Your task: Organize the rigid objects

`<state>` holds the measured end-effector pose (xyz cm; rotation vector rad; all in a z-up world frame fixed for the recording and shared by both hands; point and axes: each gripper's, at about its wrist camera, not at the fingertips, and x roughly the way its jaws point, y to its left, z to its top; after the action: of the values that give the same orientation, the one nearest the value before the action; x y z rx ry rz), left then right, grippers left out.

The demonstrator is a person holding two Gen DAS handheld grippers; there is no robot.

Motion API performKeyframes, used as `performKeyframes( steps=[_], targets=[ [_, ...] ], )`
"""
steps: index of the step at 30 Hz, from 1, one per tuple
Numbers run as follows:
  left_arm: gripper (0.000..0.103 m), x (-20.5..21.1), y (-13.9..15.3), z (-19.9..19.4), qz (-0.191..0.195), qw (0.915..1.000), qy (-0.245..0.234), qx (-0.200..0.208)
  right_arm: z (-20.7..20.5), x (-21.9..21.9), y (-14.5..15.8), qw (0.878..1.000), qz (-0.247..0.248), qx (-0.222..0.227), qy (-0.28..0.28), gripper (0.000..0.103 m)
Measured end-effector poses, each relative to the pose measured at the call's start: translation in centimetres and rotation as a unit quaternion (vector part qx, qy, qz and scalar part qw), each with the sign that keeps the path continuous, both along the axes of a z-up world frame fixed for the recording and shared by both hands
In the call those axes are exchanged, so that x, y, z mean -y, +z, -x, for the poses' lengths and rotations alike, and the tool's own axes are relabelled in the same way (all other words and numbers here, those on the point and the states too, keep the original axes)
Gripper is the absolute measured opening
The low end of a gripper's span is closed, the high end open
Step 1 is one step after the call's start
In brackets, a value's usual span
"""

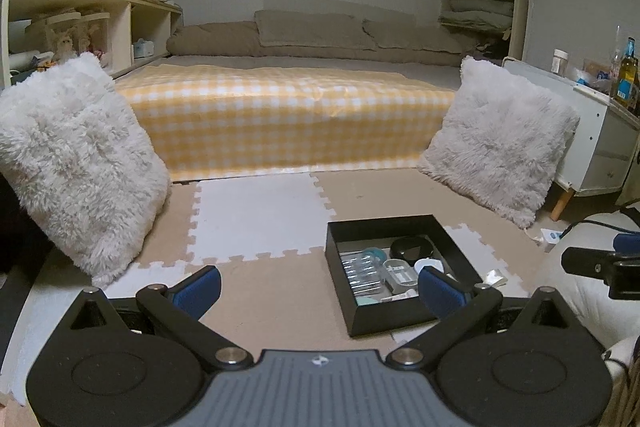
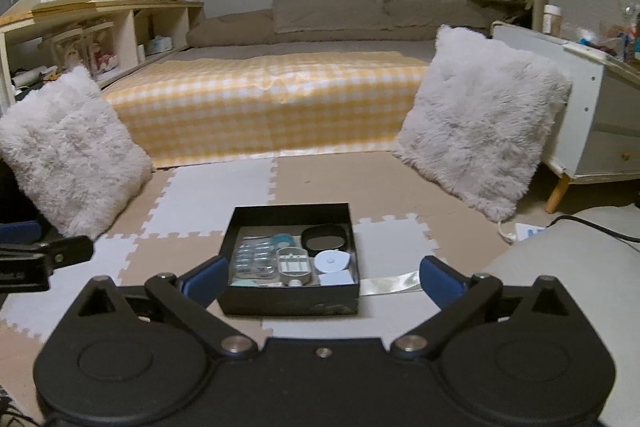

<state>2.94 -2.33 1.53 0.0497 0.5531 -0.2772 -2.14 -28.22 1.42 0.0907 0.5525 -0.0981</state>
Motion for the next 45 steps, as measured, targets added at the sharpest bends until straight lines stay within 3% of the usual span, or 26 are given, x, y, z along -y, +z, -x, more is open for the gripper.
performKeyframes(
  steps=[13,45],
  targets=[
    [0.103,-0.4,-1.6,0.8,-0.009,0.9999,0.013,0.006,1.0,-1.1,-1.1,0.999,0.035,0.025,0.005,0.103],
    [0.103,-0.3,-1.8,1.3,-0.006,0.9998,0.01,0.014,1.2,-1.1,-1.5,0.999,0.026,0.029,0.006,0.103]
  ],
)
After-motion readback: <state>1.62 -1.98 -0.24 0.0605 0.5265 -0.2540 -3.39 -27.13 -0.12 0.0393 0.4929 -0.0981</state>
